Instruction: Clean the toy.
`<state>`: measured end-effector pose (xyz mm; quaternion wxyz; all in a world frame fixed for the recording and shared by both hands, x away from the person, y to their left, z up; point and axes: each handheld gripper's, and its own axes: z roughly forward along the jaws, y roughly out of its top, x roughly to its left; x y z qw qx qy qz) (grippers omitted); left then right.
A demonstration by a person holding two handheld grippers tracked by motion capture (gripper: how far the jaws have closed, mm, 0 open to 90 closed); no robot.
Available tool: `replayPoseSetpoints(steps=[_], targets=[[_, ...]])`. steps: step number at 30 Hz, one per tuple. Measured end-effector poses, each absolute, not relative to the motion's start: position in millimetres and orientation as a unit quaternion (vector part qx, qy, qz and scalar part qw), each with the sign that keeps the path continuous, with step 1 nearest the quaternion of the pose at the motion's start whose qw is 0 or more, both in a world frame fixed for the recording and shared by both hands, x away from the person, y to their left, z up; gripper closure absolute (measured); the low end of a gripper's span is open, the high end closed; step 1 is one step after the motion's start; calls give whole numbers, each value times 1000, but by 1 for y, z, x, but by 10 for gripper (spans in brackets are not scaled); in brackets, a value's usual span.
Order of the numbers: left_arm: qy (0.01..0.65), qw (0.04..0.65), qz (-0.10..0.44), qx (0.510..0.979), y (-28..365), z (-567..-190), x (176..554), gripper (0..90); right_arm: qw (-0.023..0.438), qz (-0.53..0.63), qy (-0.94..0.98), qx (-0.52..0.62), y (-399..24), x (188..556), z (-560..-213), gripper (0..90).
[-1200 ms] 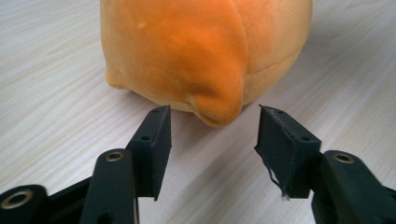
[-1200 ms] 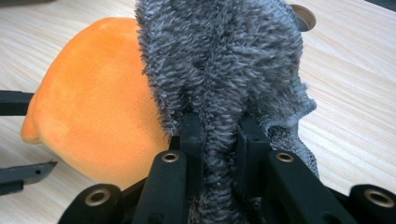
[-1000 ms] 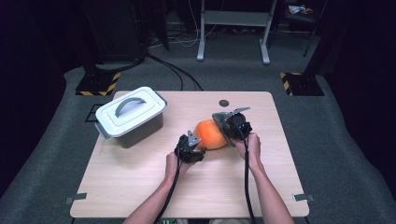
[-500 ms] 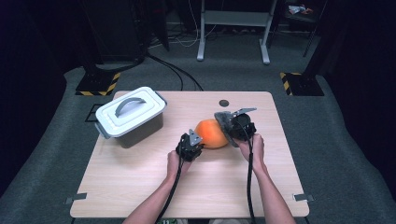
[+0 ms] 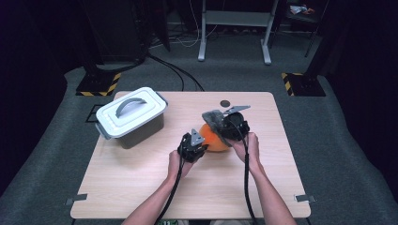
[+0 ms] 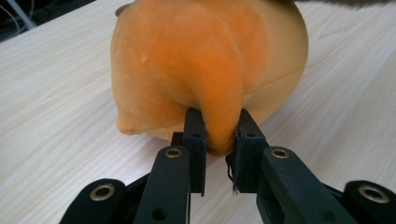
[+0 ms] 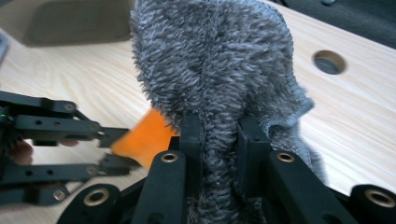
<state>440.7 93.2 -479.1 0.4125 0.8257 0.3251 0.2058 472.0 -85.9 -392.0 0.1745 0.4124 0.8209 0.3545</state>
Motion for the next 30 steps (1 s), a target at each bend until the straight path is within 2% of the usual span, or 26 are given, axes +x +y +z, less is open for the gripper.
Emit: replayPoseSetpoints(steps=[6,8,11,16,30], targets=[[334,414,195,824,95,-483,442,782,177,339,827,412,-76,475,-401,755],[340,416,194,821,94,-484,442,782,199,325,830,406,-74,475,-403,756],[342,415,191,821,96,-485,442,782,205,318,829,412,-74,475,-406,757],[343,415,191,821,97,-487,442,781,195,329,821,424,-84,477,-408,757],[347,418,186,819,97,-488,442,781,201,304,799,478,-130,485,-431,757]])
